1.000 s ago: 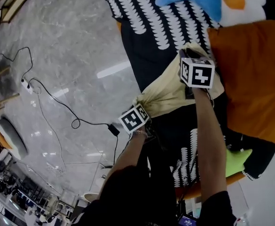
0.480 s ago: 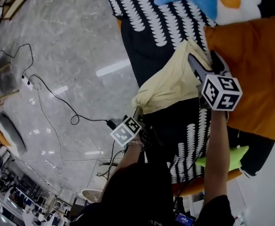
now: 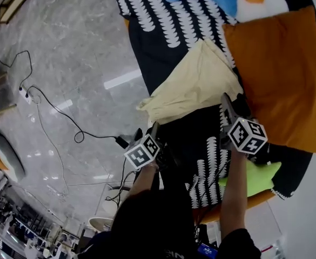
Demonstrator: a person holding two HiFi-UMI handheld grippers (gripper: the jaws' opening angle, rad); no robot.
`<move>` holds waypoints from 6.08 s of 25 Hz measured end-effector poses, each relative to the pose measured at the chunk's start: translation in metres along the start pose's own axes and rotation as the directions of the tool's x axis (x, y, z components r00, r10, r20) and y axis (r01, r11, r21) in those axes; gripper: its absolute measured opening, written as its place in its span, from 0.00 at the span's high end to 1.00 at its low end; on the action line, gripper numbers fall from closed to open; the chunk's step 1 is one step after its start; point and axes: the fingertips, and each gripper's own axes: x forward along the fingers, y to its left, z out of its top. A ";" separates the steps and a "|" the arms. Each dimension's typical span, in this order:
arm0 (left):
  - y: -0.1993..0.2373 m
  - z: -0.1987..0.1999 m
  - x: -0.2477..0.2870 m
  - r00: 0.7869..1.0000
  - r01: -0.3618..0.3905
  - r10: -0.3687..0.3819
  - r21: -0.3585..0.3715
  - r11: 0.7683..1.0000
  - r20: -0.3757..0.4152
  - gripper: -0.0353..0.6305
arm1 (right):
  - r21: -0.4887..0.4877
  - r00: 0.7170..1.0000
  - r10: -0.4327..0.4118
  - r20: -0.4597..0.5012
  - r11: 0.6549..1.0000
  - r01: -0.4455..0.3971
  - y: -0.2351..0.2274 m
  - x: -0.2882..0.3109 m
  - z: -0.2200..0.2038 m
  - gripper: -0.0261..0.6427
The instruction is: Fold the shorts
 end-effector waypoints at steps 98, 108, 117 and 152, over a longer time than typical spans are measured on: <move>-0.100 0.096 0.049 0.946 0.236 -0.033 0.757 -0.609 -0.321 0.87 | -0.954 0.968 0.035 -0.247 0.166 -0.250 0.097 -0.033 -0.226 0.79; -0.024 0.115 0.056 0.921 0.376 0.150 0.920 -0.107 -0.359 0.50 | -0.875 0.943 0.158 -0.291 0.354 -0.330 0.132 -0.064 -0.243 0.62; -0.080 0.136 0.022 0.928 0.348 -0.242 0.890 0.296 -0.282 0.61 | -0.515 0.987 -0.092 -0.129 0.857 0.013 0.084 -0.039 -0.176 0.68; -0.090 0.113 -0.048 0.934 0.330 -0.271 0.859 0.391 -0.235 0.65 | 0.049 0.966 -0.158 -0.206 0.984 0.171 0.074 -0.126 -0.202 0.53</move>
